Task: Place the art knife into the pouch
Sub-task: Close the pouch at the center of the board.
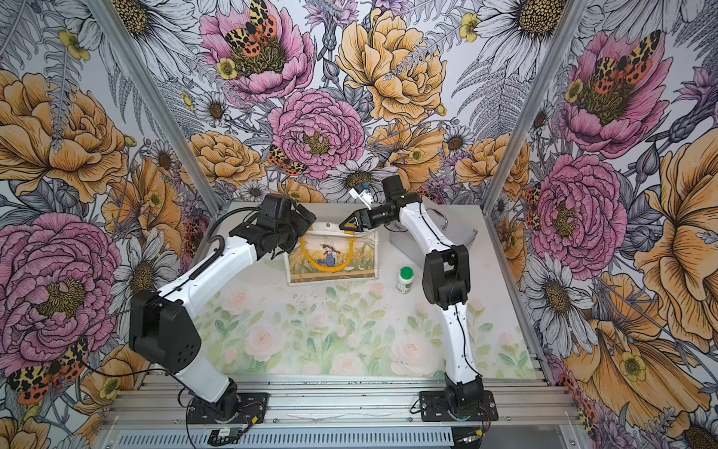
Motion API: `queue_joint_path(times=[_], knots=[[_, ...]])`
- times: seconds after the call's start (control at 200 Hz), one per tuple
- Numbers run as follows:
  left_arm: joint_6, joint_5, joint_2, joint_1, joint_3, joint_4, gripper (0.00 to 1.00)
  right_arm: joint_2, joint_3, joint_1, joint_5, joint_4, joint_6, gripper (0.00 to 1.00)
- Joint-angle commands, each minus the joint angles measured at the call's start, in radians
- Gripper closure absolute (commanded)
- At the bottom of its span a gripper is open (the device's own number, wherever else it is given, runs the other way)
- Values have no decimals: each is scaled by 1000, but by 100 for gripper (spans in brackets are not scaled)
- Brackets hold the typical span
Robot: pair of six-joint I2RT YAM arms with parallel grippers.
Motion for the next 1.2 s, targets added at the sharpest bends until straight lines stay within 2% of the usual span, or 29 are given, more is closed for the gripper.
queue_joint_path(times=[0.0,0.255,0.485,0.555,0.661,0.756,0.961,1.096,1.191], knots=[[38,-8,33,7,58,-24,1,-88,-46,24,10,-10,-36,10],[60,19,96,17,134,-75,1,-207,-232,105,133,-23,-98,9],[77,53,144,17,187,-109,1,-256,-282,151,242,-27,-111,9],[75,70,182,16,203,-110,2,-267,-283,172,340,-27,-111,10],[73,90,201,13,223,-110,4,-283,-287,225,589,-26,-128,15],[78,96,211,9,232,-109,10,-298,-301,271,735,-25,-148,20],[80,123,222,12,238,-109,28,-326,-346,315,855,13,-145,32],[86,118,210,10,231,-109,48,-340,-386,343,999,74,-126,41],[89,121,205,11,227,-107,63,-356,-423,358,1062,127,-111,52]])
